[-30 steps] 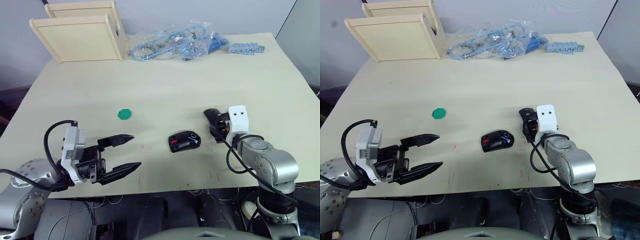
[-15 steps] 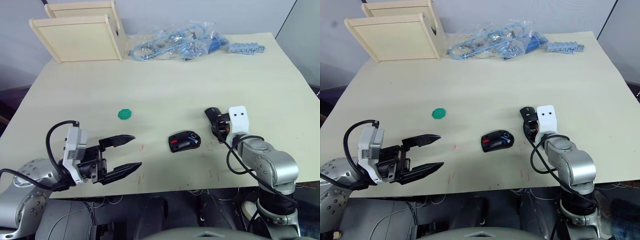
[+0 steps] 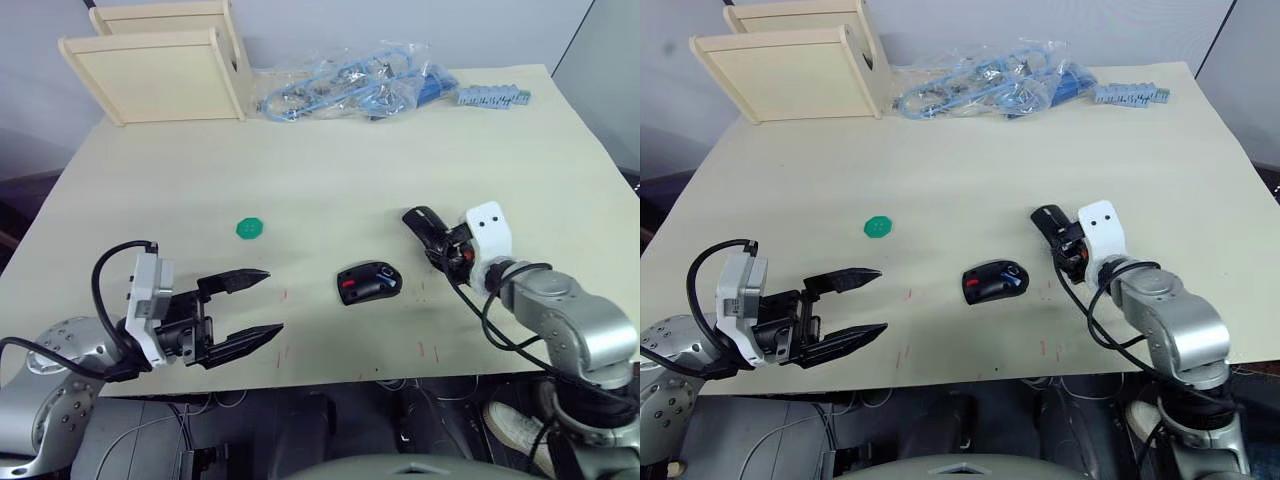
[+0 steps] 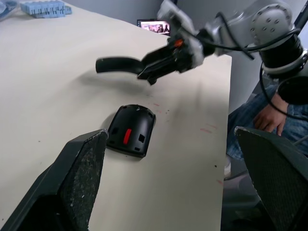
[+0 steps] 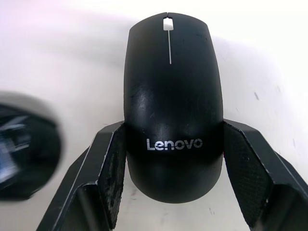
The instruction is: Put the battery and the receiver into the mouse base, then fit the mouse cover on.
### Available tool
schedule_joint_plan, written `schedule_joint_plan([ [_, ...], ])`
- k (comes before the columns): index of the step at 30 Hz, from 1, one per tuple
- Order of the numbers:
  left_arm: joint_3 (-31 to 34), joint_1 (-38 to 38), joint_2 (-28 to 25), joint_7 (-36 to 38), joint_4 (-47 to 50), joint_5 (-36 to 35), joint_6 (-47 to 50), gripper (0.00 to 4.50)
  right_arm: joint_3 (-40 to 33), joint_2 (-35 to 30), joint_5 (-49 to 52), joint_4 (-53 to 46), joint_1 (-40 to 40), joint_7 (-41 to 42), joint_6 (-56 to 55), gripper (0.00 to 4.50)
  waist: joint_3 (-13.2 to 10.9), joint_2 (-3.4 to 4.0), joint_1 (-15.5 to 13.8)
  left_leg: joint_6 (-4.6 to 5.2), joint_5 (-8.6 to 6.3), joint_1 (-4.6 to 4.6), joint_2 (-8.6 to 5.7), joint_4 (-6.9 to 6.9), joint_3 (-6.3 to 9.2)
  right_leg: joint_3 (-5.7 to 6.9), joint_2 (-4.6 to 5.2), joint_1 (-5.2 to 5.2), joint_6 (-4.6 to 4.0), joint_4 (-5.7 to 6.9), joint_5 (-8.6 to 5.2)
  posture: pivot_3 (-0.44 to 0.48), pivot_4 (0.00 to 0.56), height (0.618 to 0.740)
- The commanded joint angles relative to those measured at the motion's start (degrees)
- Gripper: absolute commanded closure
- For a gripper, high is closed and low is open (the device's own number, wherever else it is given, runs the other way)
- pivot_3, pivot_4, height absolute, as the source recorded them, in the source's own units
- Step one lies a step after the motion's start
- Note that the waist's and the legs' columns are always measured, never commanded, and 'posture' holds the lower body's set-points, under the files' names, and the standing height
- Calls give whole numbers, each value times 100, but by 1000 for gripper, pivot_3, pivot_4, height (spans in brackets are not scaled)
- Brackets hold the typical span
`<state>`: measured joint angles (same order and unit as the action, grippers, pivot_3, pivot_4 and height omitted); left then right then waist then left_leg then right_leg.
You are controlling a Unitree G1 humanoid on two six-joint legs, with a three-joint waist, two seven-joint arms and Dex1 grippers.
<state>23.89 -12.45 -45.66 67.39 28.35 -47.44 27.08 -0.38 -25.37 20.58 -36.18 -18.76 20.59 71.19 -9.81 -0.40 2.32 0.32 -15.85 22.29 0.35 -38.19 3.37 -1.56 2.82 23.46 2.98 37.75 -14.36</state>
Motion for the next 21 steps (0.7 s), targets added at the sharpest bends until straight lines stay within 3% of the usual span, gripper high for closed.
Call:
schedule_joint_plan([
  [1, -33, 34, 9, 84, -17, -8, -134, 0, -169, -1042, 534, -22, -275, 1496, -795, 1759, -21, 6, -6, 0, 0, 3, -3, -4, -3, -1, 4, 0, 2, -3, 1, 0, 150, 740],
  [9, 2, 95, 119, -6, -35, -34, -218, 0, 86, -1959, 817, 607, -654, 2943, -1947, 1759, -41, -19, -13, 0, 0, 19, 4, -7, 0, 10, -2, 9, 1, -4, 2, 0, 150, 740],
  [14, 66, 42, 168, -76, 40, -110, -208, 0, 903, -2564, 449, 1342, -1485, 4342, -2935, 1759, -49, -24, -6, 0, 0, 22, 2, -13, 0, 6, 6, 11, 4, -5, 4, 0, 150, 740],
  [21, 120, -40, 118, 41, -28, -96, -223, 0, 1968, -2420, -35, 1905, -2457, 5219, -3399, 1759, -50, -25, -17, -1, 0, 27, 3, -12, 10, 14, 5, 16, 2, -3, 4, 0, 150, 740],
])
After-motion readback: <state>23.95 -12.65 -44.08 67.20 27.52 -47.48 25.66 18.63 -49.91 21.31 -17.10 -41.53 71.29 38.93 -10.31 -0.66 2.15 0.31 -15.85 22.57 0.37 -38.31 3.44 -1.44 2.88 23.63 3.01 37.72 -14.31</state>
